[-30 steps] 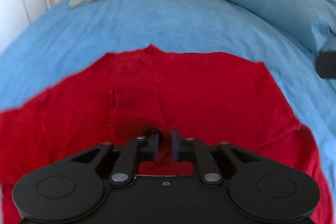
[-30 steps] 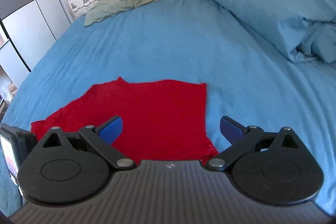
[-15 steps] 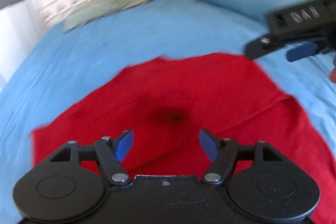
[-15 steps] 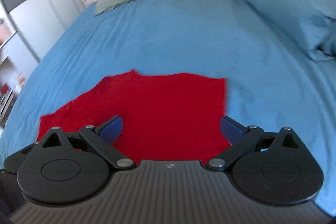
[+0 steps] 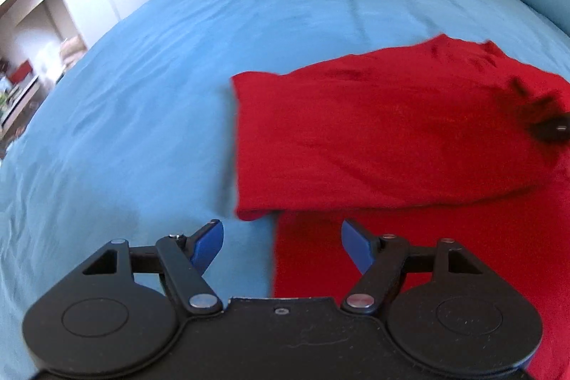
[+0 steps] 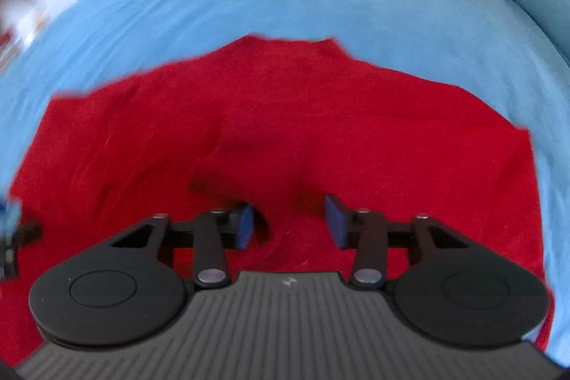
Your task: Fold small clothes
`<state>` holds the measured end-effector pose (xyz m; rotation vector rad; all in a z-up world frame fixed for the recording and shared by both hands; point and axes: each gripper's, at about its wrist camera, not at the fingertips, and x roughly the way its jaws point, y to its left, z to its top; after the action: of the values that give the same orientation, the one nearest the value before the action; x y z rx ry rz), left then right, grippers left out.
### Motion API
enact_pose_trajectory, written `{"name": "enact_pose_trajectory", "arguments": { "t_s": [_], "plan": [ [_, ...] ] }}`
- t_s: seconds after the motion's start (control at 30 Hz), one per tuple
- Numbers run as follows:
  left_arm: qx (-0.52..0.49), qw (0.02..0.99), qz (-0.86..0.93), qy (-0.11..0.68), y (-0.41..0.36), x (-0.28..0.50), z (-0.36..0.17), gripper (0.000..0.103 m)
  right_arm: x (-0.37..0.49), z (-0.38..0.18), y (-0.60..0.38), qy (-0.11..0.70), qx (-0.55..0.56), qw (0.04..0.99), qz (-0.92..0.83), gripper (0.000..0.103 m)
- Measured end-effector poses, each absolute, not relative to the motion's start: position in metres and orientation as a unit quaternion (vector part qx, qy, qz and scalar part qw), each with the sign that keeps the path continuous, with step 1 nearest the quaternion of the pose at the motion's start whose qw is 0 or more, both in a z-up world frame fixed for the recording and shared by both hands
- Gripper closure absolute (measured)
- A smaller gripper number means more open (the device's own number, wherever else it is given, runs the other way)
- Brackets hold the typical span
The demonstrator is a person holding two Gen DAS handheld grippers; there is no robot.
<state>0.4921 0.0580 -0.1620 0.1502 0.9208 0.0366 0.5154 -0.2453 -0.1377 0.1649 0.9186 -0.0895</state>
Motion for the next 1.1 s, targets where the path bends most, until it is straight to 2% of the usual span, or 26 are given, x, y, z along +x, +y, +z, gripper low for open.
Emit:
{"name": "enact_pose_trajectory", "arguments": {
  "t_s": [0.1, 0.37, 0.4, 0.47, 0.5, 0.83, 0.97, 1.1],
  "plan": [
    [0.056, 0.892, 0.022, 0.449, 0.067, 0.486, -0.164, 0.025, 0.499, -0.137, -0.269, 0.437, 0.141, 0.886, -0.059, 0.043],
    [0.044, 0.895, 0.016, 0.444, 0.073, 0.482, -0.169, 0.025, 0.489, -0.144, -0.290, 0.424, 0.201, 0.882, -0.044, 0.036],
    [0.045, 0.895, 0.016, 0.443, 0.075, 0.482, -0.170, 0.025, 0.492, -0.145, -0.290, 0.424, 0.207, 0.880, -0.052, 0.038],
    [0.048, 0.896, 0.018, 0.441, 0.074, 0.483, -0.170, 0.025, 0.498, -0.143, -0.289, 0.426, 0.201, 0.879, -0.070, 0.058],
    [0.050, 0.897, 0.019, 0.440, 0.074, 0.483, -0.169, 0.025, 0.502, -0.141, -0.288, 0.432, 0.193, 0.878, -0.071, 0.082],
    [0.049, 0.900, 0.032, 0.432, 0.062, 0.506, -0.173, 0.026, 0.504, -0.041, -0.318, 0.337, 0.108, 0.930, -0.100, 0.083],
    [0.034, 0.895, 0.039, 0.443, 0.068, 0.508, -0.173, 0.032, 0.494, -0.070, -0.346, 0.367, 0.106, 0.914, -0.133, 0.083],
    [0.056, 0.892, 0.043, 0.447, 0.074, 0.494, -0.174, 0.032, 0.491, -0.119, -0.365, 0.392, 0.129, 0.898, -0.152, 0.083]
  ]
}}
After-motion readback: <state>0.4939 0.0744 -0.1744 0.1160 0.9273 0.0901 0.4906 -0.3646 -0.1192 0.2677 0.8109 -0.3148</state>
